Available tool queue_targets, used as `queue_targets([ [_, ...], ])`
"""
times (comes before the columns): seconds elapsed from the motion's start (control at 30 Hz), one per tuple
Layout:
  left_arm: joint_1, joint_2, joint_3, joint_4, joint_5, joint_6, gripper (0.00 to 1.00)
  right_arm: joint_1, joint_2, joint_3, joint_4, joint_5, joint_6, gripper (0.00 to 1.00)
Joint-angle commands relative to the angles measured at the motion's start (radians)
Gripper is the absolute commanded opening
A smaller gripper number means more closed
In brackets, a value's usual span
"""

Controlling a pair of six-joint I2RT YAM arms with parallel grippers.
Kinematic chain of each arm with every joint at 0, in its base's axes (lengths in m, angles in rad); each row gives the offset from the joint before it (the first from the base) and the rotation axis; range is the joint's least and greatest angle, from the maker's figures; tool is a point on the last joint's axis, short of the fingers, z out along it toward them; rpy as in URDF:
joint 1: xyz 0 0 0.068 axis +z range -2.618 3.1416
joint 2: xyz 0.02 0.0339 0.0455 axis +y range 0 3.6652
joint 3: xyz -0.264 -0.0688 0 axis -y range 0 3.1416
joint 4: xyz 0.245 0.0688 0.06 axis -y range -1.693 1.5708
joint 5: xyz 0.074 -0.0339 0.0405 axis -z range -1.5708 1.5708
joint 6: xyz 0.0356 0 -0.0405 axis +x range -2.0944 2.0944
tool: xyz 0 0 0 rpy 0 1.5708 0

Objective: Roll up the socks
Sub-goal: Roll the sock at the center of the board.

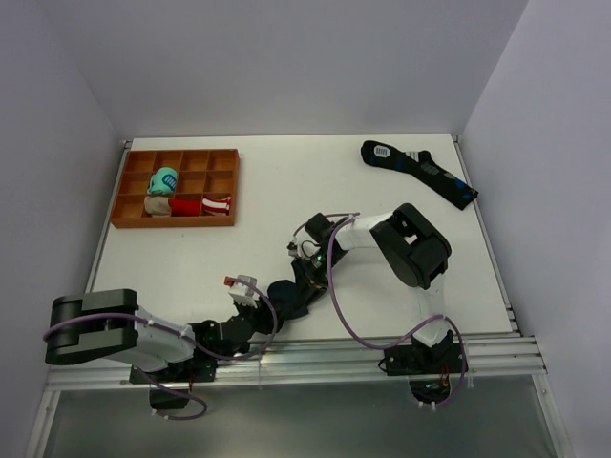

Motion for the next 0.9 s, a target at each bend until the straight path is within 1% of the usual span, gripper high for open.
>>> queue_targets([
  [0.0, 0.006, 0.048, -0.123, 0.070, 0.015, 0.003, 0.55, 0.006, 0.061, -0.040, -0.015, 0.202, -0.044, 0.10],
  [0.1, 0.007, 0.050, -0.125, 0.053, 0.004, -0.011, 0.55, 0.006, 0.061, -0.042, -0.015, 0.200, -0.044, 0.10],
  [0.2, 0.012, 0.019, -0.130, 0.033, 0.003, -0.015, 0.55, 0.006, 0.064, -0.040, -0.015, 0.199, -0.044, 0.10],
  [0.3, 0.014, 0.007, -0.130, 0.016, 0.007, -0.020, 0.51, 0.004, 0.061, -0.037, -0.017, 0.199, -0.045, 0.10],
  [0.33, 0.014, 0.008, -0.130, 0.013, 0.010, -0.020, 0.48, 0.004, 0.061, -0.036, -0.018, 0.199, -0.045, 0.10],
  [0.43, 0.014, 0.030, -0.128, 0.025, 0.028, -0.034, 0.44, 0.004, 0.061, -0.036, -0.017, 0.197, -0.047, 0.10],
  [0.6, 0.014, 0.073, -0.119, 0.035, 0.053, -0.046, 0.41, 0.004, 0.062, -0.034, -0.009, 0.194, -0.041, 0.11],
  [0.7, 0.014, 0.074, -0.114, 0.019, 0.061, -0.055, 0.35, 0.006, 0.064, -0.036, 0.000, 0.193, -0.035, 0.10],
  [0.87, 0.015, 0.035, -0.114, -0.049, 0.067, -0.101, 0.26, 0.004, 0.030, -0.049, 0.040, 0.217, -0.012, 0.15],
])
